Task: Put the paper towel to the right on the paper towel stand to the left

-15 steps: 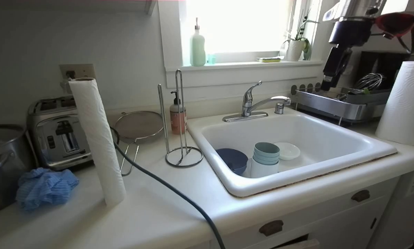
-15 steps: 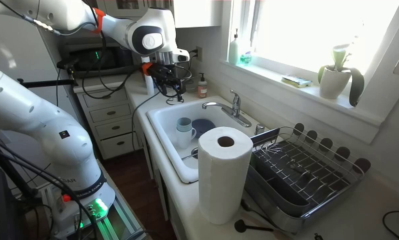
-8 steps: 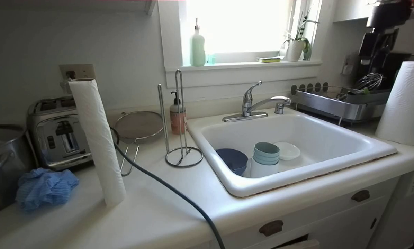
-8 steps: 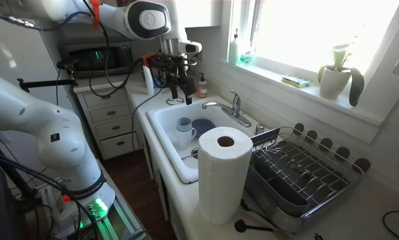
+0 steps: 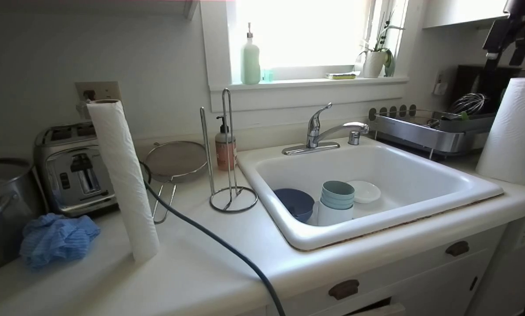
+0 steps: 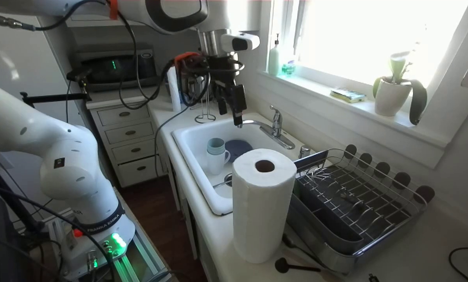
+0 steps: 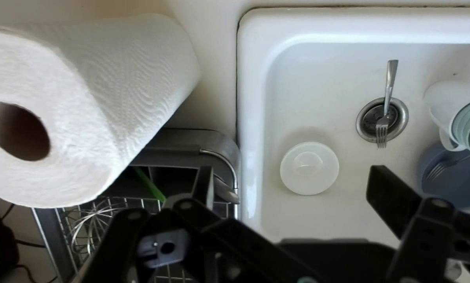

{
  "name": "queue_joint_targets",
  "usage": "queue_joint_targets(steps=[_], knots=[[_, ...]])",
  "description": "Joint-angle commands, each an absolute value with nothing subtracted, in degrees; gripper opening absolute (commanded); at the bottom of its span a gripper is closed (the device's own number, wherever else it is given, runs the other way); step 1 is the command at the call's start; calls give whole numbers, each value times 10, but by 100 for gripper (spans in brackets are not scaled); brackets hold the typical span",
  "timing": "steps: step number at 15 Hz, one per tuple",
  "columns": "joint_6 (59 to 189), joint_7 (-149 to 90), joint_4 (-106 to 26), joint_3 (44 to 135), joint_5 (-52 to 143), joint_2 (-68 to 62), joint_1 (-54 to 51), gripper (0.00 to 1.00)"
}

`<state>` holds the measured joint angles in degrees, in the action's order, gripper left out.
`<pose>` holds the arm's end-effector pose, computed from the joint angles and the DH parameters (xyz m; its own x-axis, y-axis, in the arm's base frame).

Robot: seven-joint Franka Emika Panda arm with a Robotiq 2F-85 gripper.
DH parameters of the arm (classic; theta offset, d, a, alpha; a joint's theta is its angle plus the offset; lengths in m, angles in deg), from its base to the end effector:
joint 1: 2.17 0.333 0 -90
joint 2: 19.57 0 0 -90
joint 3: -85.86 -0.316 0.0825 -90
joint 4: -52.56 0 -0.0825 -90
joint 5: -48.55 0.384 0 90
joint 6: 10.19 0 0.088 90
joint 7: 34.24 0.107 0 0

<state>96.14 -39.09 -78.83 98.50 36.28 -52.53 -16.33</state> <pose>0.3388 -0.2061 0.5682 0.9478 -0.2961 0.1181 -0.3083 -0.9458 0.1024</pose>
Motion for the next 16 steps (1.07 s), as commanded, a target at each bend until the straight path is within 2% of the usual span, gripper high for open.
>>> queue_joint_targets(steps=[1,16], knots=[[955,-399,-760,1009,354,-504,-176,100],[964,-478,-723,1095,350,-449,-215,100]])
